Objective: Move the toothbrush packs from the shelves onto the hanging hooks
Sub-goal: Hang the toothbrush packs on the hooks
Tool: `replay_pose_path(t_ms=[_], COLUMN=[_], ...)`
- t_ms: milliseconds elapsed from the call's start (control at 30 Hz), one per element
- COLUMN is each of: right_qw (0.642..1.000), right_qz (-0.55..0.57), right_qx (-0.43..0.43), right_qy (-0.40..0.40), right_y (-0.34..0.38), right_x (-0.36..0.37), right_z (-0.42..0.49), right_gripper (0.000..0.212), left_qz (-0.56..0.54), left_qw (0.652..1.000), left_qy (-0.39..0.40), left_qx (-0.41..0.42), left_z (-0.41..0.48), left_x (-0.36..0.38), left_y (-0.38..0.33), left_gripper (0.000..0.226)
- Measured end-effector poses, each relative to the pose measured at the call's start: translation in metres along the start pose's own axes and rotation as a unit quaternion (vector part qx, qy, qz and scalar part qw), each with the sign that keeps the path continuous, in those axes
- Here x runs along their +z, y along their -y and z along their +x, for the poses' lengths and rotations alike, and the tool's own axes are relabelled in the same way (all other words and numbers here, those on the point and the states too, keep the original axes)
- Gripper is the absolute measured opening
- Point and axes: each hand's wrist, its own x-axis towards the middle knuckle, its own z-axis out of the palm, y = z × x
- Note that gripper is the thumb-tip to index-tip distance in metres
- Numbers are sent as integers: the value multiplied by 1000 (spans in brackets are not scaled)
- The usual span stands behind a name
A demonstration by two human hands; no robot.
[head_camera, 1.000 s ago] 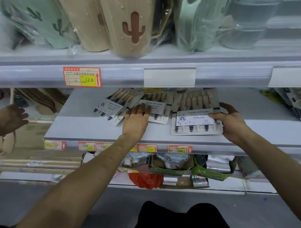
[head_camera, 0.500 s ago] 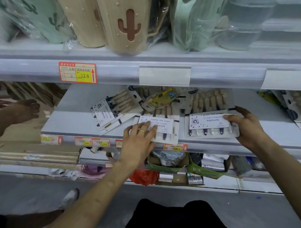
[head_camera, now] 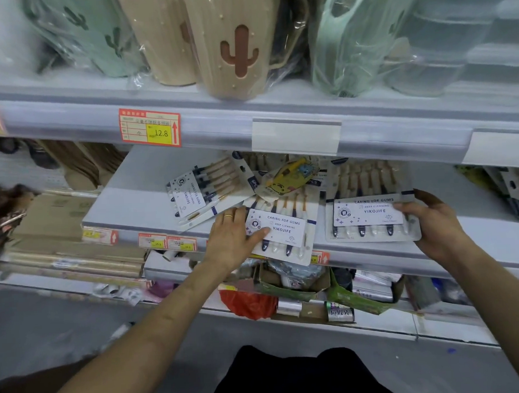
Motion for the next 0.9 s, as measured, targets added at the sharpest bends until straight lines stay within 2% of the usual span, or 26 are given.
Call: replay_pose_path(t_ms=[133,233,267,367,467,600,800,900], right_qw=[1000,1000,1000,999,996,993,993,993], right_qz=[-17,-17,-15,-36,-67,-83,-51,-31], right_qx=[6,1,3,8,28,22,39,42], right_qy=[9,-4,-7,-25,-53,-81,-96,-106], right_y=[-3,-6,-5,3,6,11,5,-3], right_x=[-3,-5,-4,1,-2,-2,1,6], right_z=[-1,-4,-6,-21,-28,-45,-78,-95], right_gripper=[137,133,121,59,47,35,37,36], left_qz=[-137,-269,-315,-435,-528,-580,-603,-591], left_qw=[986,948,931,882,829,789,764,772], left_qy=[48,85,94,95,98,107,140,150], left_qx=[-81,-148,-160,-155,-155,-169,-184,-179], left_z=[21,29,30,30,25,19,8,-1], left_x=[-11,-12,-11,-9,-18,-26,-40,-47], left_y=[-14,-19,-19,-17,-21,-26,-21,-14], left_gripper=[95,100,93,54,47,44,35,38])
